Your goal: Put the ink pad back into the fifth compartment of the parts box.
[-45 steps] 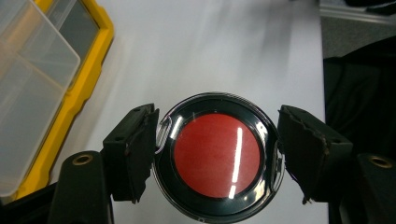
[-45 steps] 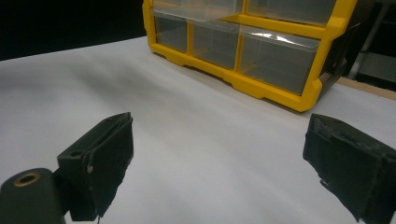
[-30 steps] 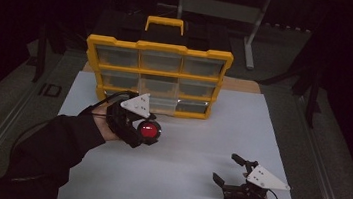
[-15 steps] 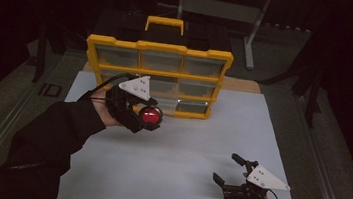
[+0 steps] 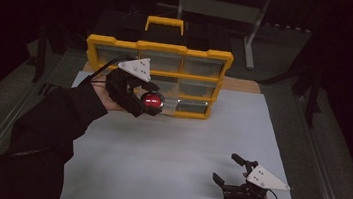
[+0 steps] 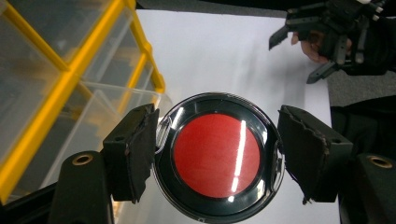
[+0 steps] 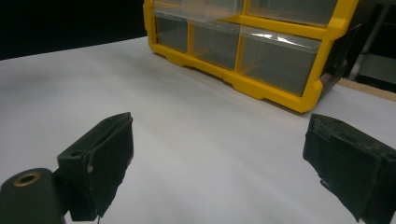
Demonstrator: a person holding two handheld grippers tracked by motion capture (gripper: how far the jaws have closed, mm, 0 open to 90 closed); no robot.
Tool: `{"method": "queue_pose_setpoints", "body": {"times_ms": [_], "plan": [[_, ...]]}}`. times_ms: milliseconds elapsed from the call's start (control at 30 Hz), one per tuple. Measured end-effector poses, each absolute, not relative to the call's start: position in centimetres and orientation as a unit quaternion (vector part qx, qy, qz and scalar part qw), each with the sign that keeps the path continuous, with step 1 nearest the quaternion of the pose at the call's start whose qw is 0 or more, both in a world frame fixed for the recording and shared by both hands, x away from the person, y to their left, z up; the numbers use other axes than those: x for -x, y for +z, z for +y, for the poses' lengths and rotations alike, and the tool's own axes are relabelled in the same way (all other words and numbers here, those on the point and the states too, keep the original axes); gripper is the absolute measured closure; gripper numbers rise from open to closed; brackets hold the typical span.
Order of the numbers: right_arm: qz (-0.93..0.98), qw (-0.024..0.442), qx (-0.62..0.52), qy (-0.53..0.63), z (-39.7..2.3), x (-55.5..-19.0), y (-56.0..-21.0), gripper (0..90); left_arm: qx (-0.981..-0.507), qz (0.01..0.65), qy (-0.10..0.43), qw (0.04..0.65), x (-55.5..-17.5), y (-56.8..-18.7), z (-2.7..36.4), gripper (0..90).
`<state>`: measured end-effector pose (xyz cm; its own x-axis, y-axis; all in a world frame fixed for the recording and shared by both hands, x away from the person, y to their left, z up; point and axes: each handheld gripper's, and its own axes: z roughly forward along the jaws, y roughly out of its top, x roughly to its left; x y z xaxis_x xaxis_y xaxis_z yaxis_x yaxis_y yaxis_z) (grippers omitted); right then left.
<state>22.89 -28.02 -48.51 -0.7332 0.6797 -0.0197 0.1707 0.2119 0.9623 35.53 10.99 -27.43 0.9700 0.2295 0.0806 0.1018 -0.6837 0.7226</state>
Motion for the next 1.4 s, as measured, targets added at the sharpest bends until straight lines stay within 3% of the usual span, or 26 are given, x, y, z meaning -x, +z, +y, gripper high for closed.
{"method": "queue_pose_setpoints", "body": {"times_ms": [700,1400], "plan": [[0.744,0.225,-0.284,0.562,-28.1,-22.9,-48.6,8.9,-0.893,0.133,0.105,0.417,-39.7,-25.9,10.9,31.1],[0.747,0.221,-0.283,0.560,-28.0,-22.9,-48.7,8.9,-0.869,0.203,0.090,0.443,-43.0,-30.8,11.8,31.1]]}}
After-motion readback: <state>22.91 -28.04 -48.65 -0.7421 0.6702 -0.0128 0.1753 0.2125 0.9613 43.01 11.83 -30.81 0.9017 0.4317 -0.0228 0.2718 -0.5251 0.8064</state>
